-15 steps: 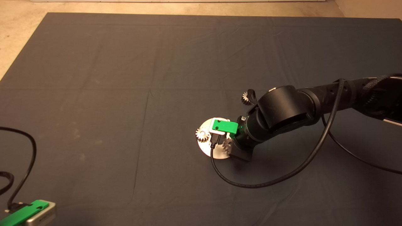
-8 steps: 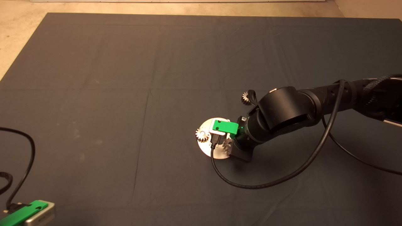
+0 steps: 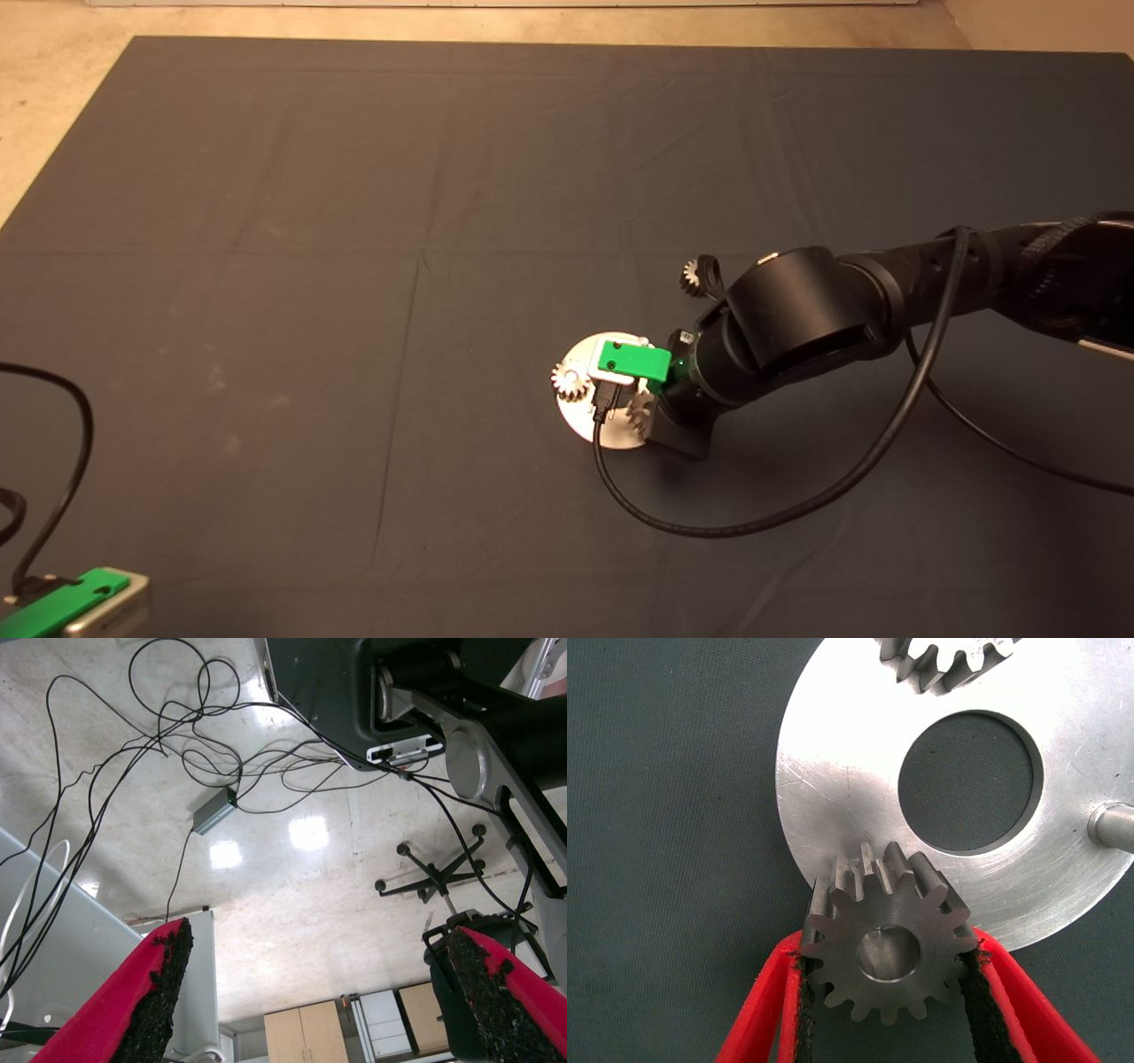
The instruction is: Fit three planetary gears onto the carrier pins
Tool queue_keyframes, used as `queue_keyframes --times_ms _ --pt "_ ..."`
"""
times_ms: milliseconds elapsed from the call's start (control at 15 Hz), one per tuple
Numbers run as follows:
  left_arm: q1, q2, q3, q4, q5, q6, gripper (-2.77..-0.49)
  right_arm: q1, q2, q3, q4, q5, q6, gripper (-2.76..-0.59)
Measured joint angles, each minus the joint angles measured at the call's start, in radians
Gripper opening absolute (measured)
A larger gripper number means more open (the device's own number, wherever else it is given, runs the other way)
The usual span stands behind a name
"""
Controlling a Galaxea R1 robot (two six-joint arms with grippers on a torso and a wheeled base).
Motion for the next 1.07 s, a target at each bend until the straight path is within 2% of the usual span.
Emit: queue_keyframes --times_ms 333,933,1067 --pt "0.0 -0.001 0.0 0.0 0.0 0.003 -1.22 -0.004 0.01 0.001 0.0 -0.01 0.0 -2.41" --pt "0.0 -0.004 0.0 0.0 0.0 0.005 -1.22 -0.01 0.002 0.006 -0.001 -0.006 0.0 -2.41" --pt "0.0 -0.004 0.0 0.0 0.0 0.005 -1.22 -0.011 -0.004 0.009 -0.002 0.001 0.0 -2.41"
